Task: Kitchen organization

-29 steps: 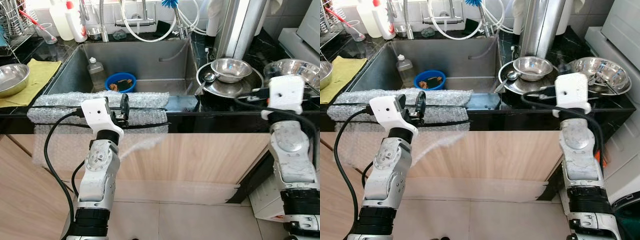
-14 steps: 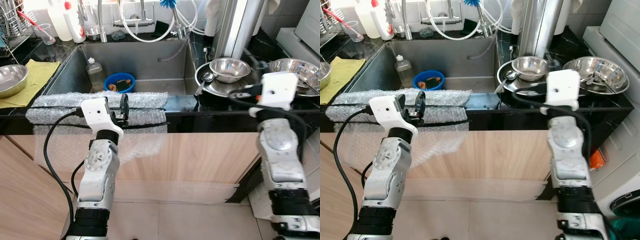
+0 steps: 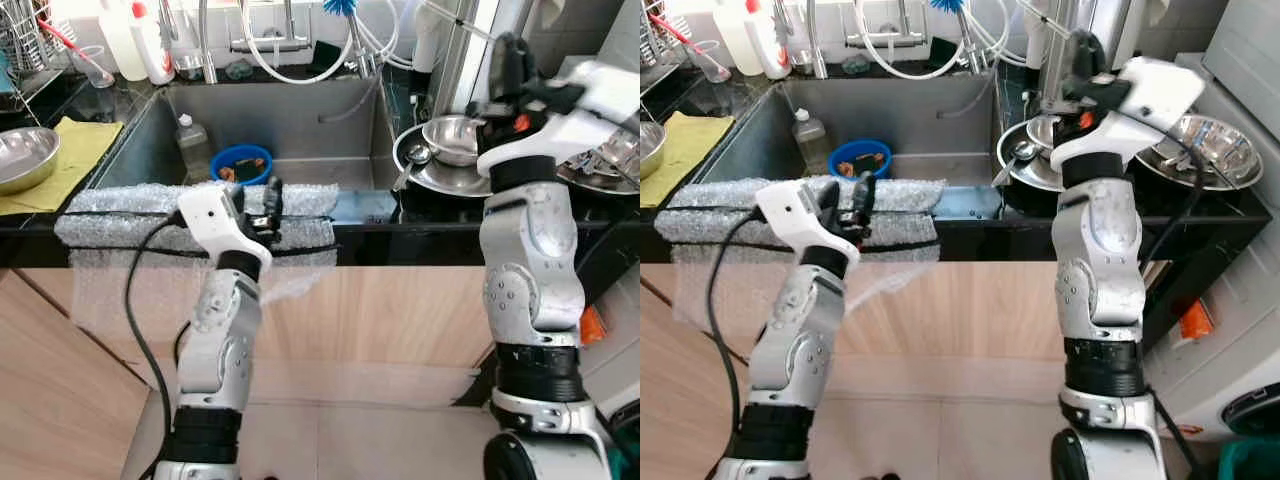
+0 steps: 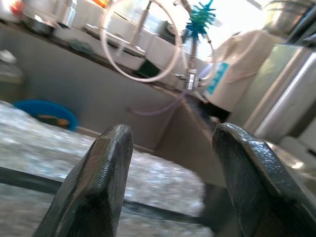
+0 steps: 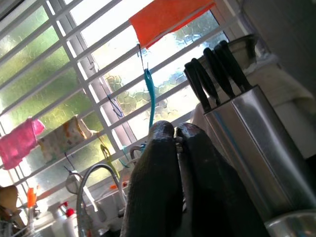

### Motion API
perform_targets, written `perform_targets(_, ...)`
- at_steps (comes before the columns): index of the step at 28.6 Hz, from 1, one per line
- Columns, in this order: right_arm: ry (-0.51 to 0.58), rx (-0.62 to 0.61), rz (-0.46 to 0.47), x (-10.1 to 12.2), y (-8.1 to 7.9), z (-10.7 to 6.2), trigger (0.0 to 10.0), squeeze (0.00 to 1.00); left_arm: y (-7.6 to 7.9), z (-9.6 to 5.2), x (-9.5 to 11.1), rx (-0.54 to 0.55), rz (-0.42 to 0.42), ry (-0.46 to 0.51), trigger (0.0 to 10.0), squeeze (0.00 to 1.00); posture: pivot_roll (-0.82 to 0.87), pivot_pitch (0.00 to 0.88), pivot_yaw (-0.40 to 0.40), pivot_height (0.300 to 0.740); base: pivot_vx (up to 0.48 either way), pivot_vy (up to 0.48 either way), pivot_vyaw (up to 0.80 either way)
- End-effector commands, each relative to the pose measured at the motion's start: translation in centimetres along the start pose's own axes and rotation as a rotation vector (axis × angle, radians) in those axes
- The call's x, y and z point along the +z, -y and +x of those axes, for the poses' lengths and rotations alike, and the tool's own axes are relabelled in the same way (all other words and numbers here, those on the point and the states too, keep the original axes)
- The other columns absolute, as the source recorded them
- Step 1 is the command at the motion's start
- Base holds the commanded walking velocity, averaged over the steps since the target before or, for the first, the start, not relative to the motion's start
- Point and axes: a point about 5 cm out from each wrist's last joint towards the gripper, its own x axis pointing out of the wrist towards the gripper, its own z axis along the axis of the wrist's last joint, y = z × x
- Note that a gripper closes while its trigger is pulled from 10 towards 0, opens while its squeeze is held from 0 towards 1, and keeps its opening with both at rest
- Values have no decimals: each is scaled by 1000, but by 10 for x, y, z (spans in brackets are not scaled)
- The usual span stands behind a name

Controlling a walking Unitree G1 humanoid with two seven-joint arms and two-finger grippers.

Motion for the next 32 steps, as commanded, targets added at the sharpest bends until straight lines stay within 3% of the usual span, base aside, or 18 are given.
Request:
perform_targets(1,13,8,60,4,-4,3,10000,0,4,2,10,-17,-30,31,10000,0,-18,100,58,740,0,0,0)
perform_targets(5,-31,-64,507,-10,0,-4,10000,0,8,7,12,17,-204,49,10000,0,-19,96,57,740,0,0,0)
perform_targets(6,-31,-64,507,-10,0,-4,10000,0,8,7,12,17,-204,49,10000,0,-19,96,57,740,0,0,0)
perform_targets(7,-32,-80,592,-13,1,-7,10000,0,9,9,13,20,-233,52,10000,0,-17,94,57,740,0,0,0)
perform_targets(8,-32,-80,592,-13,1,-7,10000,0,9,9,13,20,-233,52,10000,0,-17,94,57,740,0,0,0)
perform_targets(9,-47,-123,724,-23,6,-14,10000,0,13,12,16,17,-310,61,10000,0,-22,87,57,740,0,0,0)
perform_targets(11,-58,-135,750,-27,8,-18,10000,0,15,14,18,12,-344,66,10000,0,-22,87,57,740,0,0,0)
perform_targets(15,-59,-169,925,-35,10,-26,10000,0,21,18,20,7,-463,71,10000,0,-20,80,57,740,0,0,0)
perform_targets(19,-103,-142,982,-42,7,-32,10000,0,29,21,21,-23,-521,67,10000,0,-18,82,56,740,0,0,0)
perform_targets(28,-166,-83,1013,-47,-2,-38,10000,0,32,22,21,-46,-539,54,10000,0,-21,94,57,740,0,0,0)
perform_targets(32,-239,9,1042,-53,-14,-51,10000,0,33,32,29,-86,-566,76,10000,0,-19,107,59,740,0,0,0)
